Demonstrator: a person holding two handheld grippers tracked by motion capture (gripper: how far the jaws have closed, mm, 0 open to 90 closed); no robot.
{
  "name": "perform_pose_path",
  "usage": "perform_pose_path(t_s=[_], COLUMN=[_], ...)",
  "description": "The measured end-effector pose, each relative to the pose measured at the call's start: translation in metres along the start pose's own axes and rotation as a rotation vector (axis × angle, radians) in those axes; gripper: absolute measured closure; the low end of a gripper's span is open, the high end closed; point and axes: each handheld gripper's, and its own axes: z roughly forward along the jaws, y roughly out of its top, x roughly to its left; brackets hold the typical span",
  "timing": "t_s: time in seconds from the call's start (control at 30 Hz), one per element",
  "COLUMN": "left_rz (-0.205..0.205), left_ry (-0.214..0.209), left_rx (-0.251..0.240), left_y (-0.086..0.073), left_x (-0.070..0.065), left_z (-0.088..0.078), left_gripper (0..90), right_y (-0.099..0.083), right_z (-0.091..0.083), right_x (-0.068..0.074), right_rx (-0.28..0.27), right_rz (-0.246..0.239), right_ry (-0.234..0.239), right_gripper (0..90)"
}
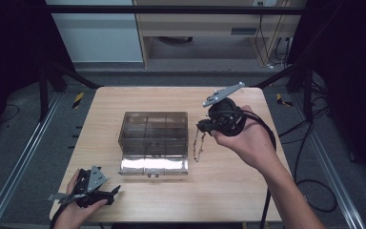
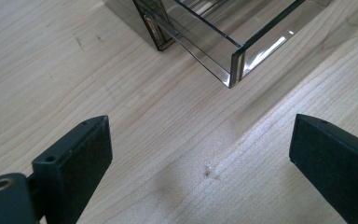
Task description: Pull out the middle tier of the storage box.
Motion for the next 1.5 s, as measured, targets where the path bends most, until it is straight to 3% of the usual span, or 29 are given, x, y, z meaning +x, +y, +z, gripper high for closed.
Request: perform_pose_path(t_s=[0.4, 1.5], left_rz=[-0.005, -0.003], left_ry=[0.004, -0.004], left_rx=[-0.003, -0.001], left_y=[0.0, -0.001], left_x=[0.001, 0.001], left_z=[-0.001, 0.001], left_gripper=[5.5, 5.4], right_y=[0.018, 0.037], right_z=[0.003, 0.034], right_x=[0.018, 0.038], right_rx=[-0.034, -0.064], right_rz=[-0.035, -0.056], right_ry=[0.032, 0.098], right_gripper=[85.3, 85.3])
